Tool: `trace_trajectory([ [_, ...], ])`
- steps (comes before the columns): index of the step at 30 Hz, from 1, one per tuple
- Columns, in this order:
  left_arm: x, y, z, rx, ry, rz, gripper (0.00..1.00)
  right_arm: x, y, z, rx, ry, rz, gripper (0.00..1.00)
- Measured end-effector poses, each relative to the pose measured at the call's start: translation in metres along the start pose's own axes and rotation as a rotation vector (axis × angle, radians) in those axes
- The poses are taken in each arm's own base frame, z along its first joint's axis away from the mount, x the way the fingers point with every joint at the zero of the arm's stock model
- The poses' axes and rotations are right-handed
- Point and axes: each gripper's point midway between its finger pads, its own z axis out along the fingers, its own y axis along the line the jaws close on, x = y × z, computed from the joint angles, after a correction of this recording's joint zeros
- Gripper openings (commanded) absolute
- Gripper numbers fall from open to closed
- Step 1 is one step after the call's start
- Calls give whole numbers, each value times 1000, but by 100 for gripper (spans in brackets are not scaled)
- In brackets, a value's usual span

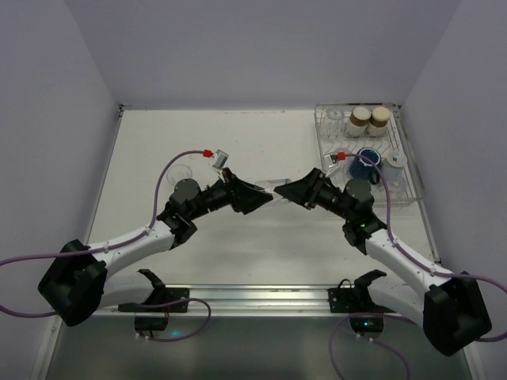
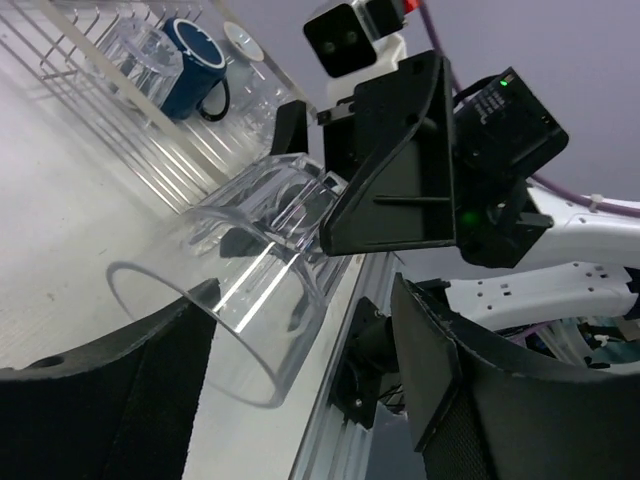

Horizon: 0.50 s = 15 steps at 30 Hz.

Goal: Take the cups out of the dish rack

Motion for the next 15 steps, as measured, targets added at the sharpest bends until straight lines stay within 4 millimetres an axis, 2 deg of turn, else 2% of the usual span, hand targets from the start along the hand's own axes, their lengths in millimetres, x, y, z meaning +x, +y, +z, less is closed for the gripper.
trace_trajectory([
  [3, -2, -5, 0, 21, -10, 1, 53, 3, 5, 6, -39, 13, 27, 33],
  [4, -2, -5, -1, 25, -11, 0, 36, 3, 7, 9, -53, 14, 37, 33],
  [5, 0, -4, -2, 23, -10, -6, 29, 3, 9, 12, -72, 15, 52, 34],
  [6, 2, -3, -3, 18, -7, -11, 15, 3, 12, 15, -88, 16, 57, 34],
  [8, 1, -5, -5, 27, -14, -33, 3, 3, 14, 18, -102, 14, 74, 35],
  [9, -2, -11, -6, 40, -26, -41, 0, 2, 16, 20, -116, 11, 92, 39],
  [10, -7, -17, -7, 55, -38, -43, 0, 1, 20, 21, -132, 8, 99, 45],
  [11, -10, -22, -9, 69, -50, -39, 0, 1, 26, 21, -153, 5, 101, 65],
  [12, -13, -26, -10, 75, -60, -32, 0, 1, 30, 21, -169, 4, 98, 75],
  [15, -15, -24, -13, 33, -69, -6, 0, 5, 31, 21, -167, 11, 90, 99],
])
